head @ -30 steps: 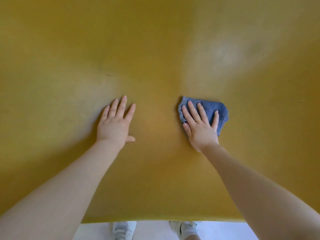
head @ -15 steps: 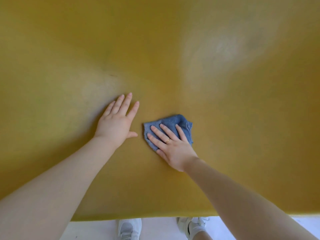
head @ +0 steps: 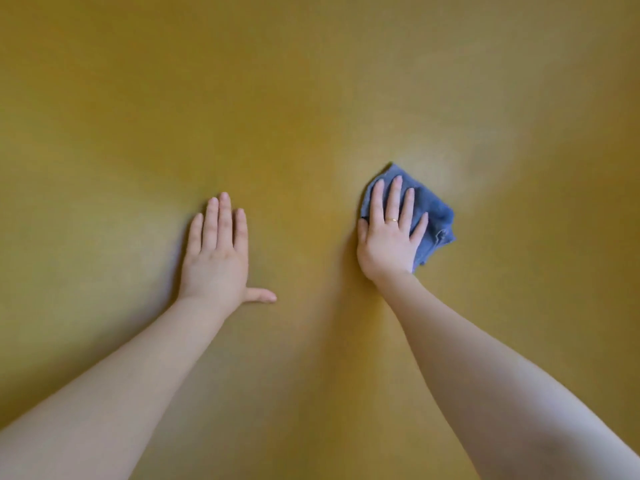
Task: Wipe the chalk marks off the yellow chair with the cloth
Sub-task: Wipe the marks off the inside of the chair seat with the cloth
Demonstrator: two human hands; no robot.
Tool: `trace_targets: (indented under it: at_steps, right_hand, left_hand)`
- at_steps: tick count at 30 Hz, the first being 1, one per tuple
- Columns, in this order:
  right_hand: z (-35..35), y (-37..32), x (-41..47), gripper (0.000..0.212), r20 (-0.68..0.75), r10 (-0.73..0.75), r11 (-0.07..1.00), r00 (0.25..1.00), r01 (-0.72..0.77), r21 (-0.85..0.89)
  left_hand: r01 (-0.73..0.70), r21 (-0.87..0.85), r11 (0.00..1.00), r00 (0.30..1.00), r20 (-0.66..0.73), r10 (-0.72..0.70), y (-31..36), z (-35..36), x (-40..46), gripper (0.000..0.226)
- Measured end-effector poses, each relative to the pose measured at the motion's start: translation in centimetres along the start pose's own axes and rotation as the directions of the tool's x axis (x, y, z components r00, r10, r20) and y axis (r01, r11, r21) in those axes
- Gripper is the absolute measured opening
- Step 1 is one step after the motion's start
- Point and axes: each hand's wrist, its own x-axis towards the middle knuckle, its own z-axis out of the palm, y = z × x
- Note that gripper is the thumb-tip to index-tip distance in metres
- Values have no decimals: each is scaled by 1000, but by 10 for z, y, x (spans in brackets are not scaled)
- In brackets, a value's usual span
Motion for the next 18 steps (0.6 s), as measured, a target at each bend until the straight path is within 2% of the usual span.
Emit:
trace_targets:
  at_steps: [2,3,6,8,10,11,14,15,18]
  right_hand:
    - [6,-32,-1,58,-13,-133,990,991,134,35]
    - [10,-49,-4,57,-8,-246,968,969,246,51]
    - [20,-98,-25,56,33,-566,821,824,559,116]
    - [21,-108,-30,57,52,-642,763,765,629,149]
    - [16,-92,-21,59,55,-697,717,715,694,71]
    - [13,-77,-13,60,34,-685,728,728,685,-3]
    - [-2,-30,18,67,-21,-465,878,885,457,-143]
    - [-7,-22,26,67,-14,-404,903,915,396,-168]
    - [-20,-35,39,66,-28,-293,950,956,287,-120]
  left_hand:
    - [56,-43,998,998,2,-55,-3,2,3,145]
    - [59,-71,996,998,-7,-59,-4,3,3,146]
    - [39,-148,988,998,-42,-46,-5,5,0,148]
    - [36,-180,983,998,-43,-44,-6,5,-2,147]
    - [26,-170,985,999,-33,-32,-9,3,-4,142]
    - [11,-143,990,999,-36,-16,-12,0,-4,138]
    - [-1,-52,999,998,-64,-2,-33,-7,-2,128]
    - [19,-29,999,997,-76,-21,-42,-11,-2,125]
    - [77,54,996,990,-124,-70,-66,-22,5,124]
